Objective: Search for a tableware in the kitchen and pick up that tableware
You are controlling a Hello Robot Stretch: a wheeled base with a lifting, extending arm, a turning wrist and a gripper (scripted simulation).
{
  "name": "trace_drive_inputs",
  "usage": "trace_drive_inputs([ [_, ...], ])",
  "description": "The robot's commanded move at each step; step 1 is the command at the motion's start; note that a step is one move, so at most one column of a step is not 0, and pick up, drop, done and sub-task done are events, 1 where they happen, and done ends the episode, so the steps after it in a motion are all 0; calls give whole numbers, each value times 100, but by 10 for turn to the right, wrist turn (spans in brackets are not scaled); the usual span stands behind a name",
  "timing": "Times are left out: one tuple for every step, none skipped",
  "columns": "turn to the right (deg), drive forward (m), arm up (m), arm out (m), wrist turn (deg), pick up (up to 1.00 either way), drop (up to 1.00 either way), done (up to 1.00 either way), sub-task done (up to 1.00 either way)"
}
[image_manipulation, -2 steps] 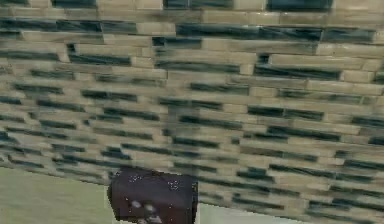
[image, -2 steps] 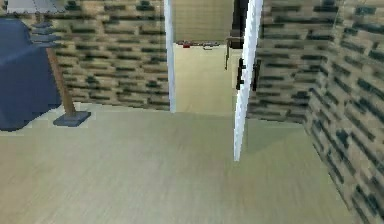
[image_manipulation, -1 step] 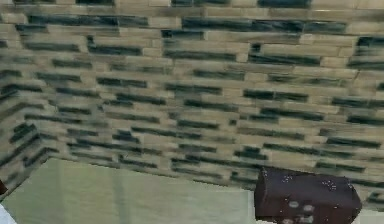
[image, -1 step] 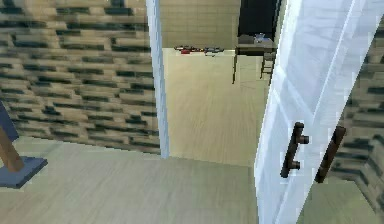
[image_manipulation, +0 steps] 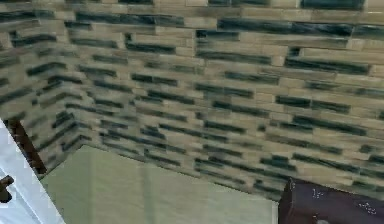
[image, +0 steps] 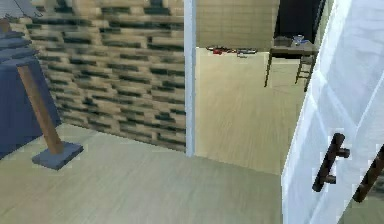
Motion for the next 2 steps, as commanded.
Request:
trace_drive_inputs([
  [0, 40, 0, 0, 0, 0, 0, 0, 0],
  [180, 0, 0, 0, 0, 0, 0, 0, 0],
])
